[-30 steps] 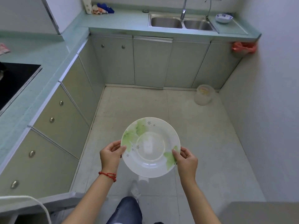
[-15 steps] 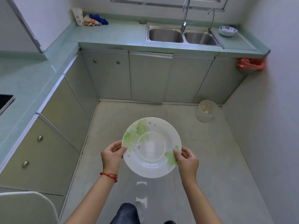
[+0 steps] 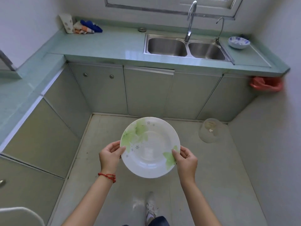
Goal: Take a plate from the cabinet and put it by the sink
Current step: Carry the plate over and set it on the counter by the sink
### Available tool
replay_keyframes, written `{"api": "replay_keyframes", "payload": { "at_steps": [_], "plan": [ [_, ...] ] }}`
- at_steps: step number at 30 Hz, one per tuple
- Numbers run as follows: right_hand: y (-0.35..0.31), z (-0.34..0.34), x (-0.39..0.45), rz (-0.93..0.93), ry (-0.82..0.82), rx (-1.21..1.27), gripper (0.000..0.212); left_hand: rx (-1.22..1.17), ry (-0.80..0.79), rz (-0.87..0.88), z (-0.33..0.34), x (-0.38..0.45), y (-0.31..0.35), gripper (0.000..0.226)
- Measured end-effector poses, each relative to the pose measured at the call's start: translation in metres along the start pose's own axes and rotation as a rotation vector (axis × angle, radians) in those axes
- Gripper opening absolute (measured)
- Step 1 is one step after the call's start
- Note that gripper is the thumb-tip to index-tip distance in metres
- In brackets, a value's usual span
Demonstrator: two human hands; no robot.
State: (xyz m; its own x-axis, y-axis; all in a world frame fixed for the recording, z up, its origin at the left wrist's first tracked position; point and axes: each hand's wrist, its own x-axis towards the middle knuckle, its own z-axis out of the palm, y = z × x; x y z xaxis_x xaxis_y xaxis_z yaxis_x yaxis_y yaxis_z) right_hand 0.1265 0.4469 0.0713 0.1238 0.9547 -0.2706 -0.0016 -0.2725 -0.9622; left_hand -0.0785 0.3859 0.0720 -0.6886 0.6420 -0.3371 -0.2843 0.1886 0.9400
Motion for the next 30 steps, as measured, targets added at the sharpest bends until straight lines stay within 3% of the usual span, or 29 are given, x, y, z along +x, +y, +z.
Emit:
{"api": "replay_keyframes", "payload": {
  "at_steps": [14, 30],
  "plan": [
    [-0.064, 0.071, 0.182, -0.001, -0.081, -0.025, 0.016, -0.045, 0.105, -0.009, 0.108, 0.139, 0.057, 0.020],
    [-0.121, 0.239, 0.360, -0.001, -0.052, -0.003, 0.016, -0.034, 0.075, 0.002, 0.166, 0.378, 0.134, 0.022]
  ]
}}
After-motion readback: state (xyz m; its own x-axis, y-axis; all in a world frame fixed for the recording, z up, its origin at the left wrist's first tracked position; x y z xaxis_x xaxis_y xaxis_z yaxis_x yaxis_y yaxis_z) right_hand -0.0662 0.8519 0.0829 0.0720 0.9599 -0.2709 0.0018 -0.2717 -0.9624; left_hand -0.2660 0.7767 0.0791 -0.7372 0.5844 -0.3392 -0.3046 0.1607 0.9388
